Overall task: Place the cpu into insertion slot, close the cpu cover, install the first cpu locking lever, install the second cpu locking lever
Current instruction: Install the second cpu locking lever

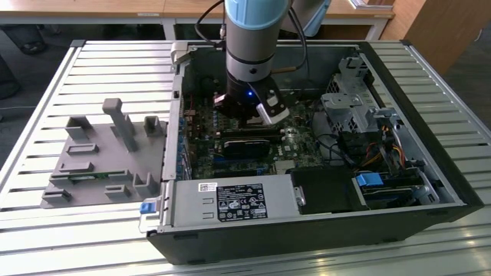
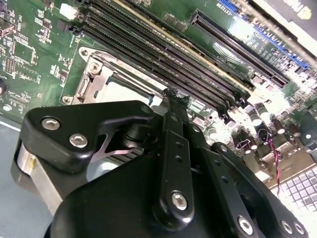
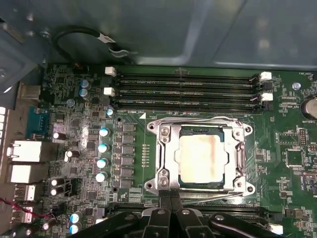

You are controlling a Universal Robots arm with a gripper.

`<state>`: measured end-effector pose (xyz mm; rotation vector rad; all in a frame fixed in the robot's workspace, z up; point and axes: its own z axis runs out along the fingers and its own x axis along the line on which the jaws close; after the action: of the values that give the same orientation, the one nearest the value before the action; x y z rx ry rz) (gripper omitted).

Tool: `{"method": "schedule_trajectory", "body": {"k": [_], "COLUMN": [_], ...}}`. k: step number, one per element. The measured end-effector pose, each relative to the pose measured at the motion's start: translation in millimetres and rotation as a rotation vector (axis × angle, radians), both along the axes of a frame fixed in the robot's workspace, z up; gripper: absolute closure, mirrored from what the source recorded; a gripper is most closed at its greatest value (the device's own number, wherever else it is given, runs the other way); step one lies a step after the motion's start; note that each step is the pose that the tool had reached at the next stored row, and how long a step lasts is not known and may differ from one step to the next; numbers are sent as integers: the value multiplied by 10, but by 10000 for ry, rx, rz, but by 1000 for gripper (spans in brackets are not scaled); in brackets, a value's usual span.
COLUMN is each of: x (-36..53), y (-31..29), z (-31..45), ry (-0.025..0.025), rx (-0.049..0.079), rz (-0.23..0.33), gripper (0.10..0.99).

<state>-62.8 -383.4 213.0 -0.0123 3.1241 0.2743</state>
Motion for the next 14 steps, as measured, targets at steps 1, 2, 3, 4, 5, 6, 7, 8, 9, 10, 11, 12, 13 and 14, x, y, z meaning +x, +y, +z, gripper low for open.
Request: {"method": "schedule_trajectory", "body": {"k": [1, 2, 3, 4, 5, 6, 7, 8, 9, 10, 11, 12, 13, 14], "x": [-6, -13, -19, -23, -24, -25, -27, -27, -28, -29, -31, -33, -36, -38], "y": [-10, -20, -28, -40, -49, -56, -57, -57, -58, -58, -59, -62, -69, -80], "z": [0, 0, 0, 0, -1, -3, -9, -17, -26, -35, -43, -46, -47, -47], "ry": [0, 0, 0, 0, -1, -1, -1, -2, -1, -1, 0, 0, 0, 0], "rx": [41, 79, 109, 141, 161, 171, 182, 196, 213, 231, 261, 302, 358, 407], "rz": [-2, -3, -4, -3, -5, -12, -25, -45, -71, -104, -137, -157, -164, -166], "gripper": [980, 980, 980, 980, 980, 980, 980, 980, 980, 980, 980, 980, 980, 980]}}
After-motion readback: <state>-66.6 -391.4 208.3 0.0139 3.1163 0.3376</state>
